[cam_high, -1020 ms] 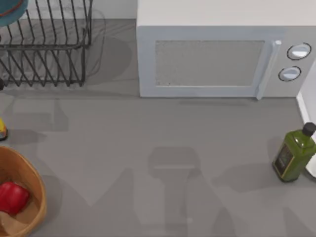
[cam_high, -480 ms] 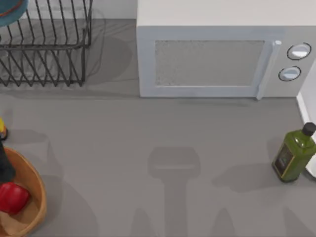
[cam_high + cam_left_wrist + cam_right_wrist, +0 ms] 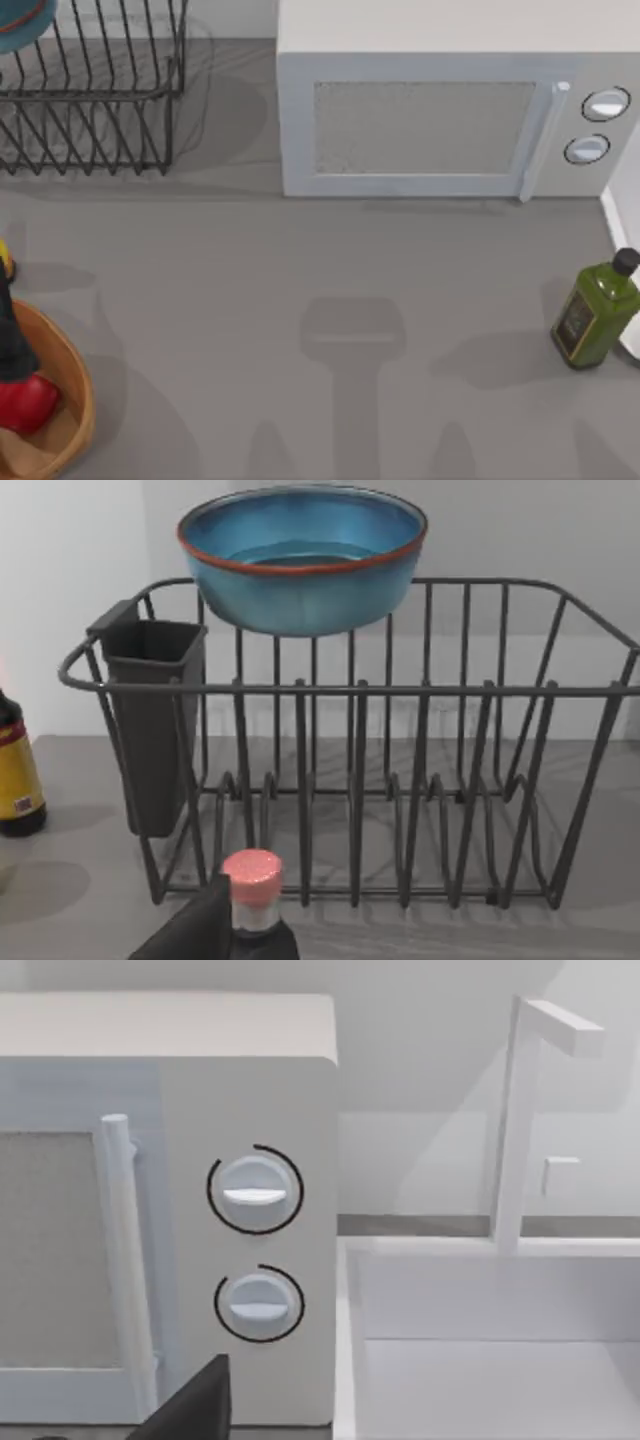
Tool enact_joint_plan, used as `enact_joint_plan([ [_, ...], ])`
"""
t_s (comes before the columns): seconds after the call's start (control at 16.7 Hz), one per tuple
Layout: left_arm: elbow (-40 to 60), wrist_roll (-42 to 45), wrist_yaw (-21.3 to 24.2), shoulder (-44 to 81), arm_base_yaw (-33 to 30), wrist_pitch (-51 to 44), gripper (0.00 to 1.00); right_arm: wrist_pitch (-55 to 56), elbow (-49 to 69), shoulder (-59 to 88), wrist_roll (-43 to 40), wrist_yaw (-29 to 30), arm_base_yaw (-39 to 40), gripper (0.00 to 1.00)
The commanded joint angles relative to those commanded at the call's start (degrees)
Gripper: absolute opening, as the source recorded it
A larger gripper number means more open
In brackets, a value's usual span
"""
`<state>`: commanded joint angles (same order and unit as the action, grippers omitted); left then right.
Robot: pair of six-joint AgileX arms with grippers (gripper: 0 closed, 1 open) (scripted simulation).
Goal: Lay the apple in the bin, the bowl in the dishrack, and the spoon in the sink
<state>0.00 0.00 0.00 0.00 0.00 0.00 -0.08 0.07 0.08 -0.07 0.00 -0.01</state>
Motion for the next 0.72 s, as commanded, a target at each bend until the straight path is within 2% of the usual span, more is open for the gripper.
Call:
enact_joint_plan([
  [0.3,0.0,0.0,0.0,0.0,0.0,0.0,1.0,-8.29,7.46,9.26,-7.34,-0.06,-1.19,1.0],
  [0.72,0.0,0.0,0.0,0.0,0.0,0.0,1.0,-33.01,27.06,43.68,-27.55,-0.2,-4.61,1.0],
])
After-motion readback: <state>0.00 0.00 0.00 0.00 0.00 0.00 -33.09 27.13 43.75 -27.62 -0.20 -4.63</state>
